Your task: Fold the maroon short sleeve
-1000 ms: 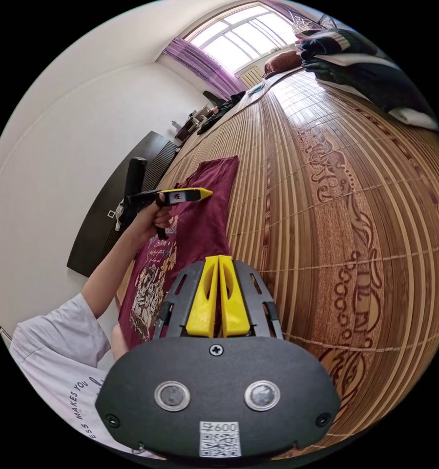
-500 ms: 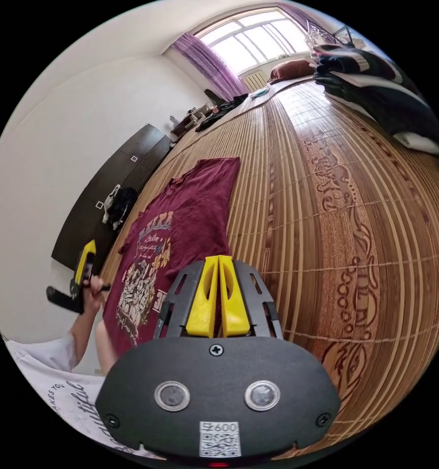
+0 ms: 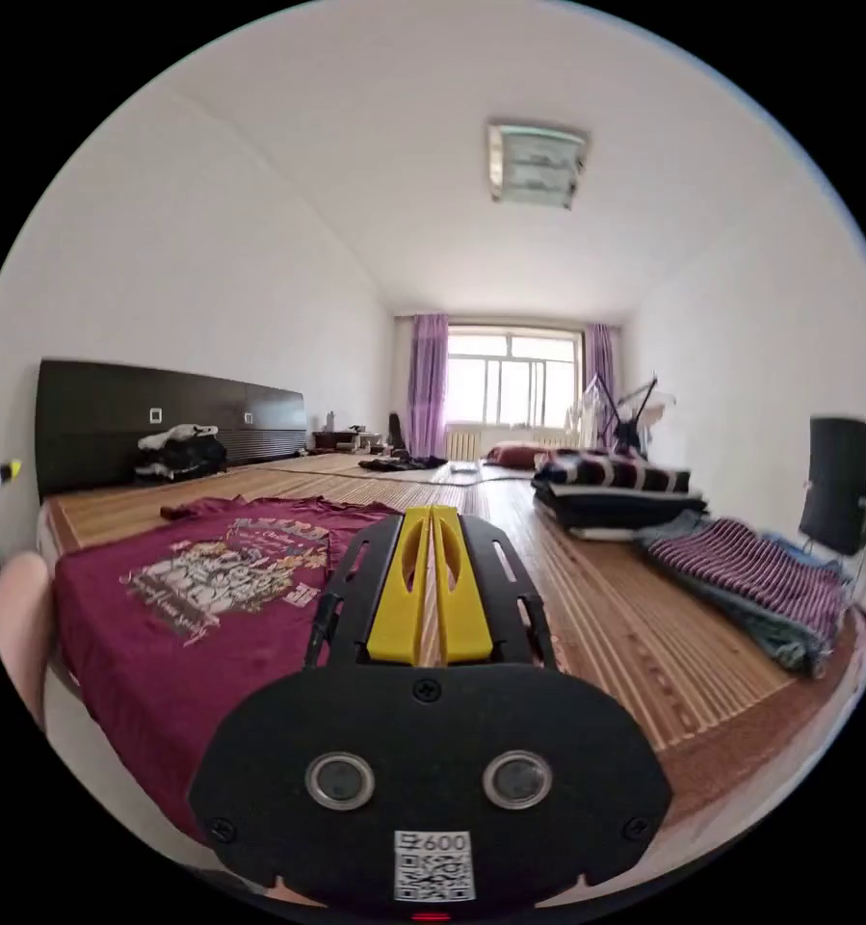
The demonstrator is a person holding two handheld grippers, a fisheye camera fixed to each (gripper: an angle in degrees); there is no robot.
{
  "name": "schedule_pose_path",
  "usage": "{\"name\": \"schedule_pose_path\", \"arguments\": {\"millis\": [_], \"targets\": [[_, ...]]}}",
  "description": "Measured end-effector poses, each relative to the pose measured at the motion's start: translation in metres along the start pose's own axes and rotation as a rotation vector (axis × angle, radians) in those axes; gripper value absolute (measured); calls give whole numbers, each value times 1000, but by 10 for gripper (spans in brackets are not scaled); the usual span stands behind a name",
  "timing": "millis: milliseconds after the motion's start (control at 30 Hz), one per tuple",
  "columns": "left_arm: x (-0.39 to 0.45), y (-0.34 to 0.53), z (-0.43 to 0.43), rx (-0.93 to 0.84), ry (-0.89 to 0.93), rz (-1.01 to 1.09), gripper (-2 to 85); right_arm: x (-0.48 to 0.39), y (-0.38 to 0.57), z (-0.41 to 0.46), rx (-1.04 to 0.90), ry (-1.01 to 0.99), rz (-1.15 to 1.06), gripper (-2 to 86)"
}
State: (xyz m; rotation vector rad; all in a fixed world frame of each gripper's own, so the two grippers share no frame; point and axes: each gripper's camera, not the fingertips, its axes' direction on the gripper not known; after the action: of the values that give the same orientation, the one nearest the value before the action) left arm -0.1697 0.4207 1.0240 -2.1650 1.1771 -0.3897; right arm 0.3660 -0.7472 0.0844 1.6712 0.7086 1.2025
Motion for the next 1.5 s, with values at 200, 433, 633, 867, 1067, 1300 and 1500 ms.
{"name": "schedule_pose_path", "arguments": {"millis": [200,433,633,867,1067,1300,1500], "targets": [[-3,32,60,-23,251,97,4,-67,38,-59,-209,-91,29,-8],[-21,37,170,-70,404,153,3,-99,37,49,-504,-102,89,-8],[-65,21,375,-454,652,-4,4,-86,41,228,-746,-73,166,-8],[-151,78,525,-799,842,-437,1,-83,65,332,-908,117,-8,-8],[-163,78,587,-911,948,-422,1,-89,76,344,-880,58,-20,-8],[-195,70,625,-864,950,-487,1,-84,72,340,-819,113,7,-8],[-201,61,657,-888,938,-477,1,-84,82,359,-850,58,23,-8]]}}
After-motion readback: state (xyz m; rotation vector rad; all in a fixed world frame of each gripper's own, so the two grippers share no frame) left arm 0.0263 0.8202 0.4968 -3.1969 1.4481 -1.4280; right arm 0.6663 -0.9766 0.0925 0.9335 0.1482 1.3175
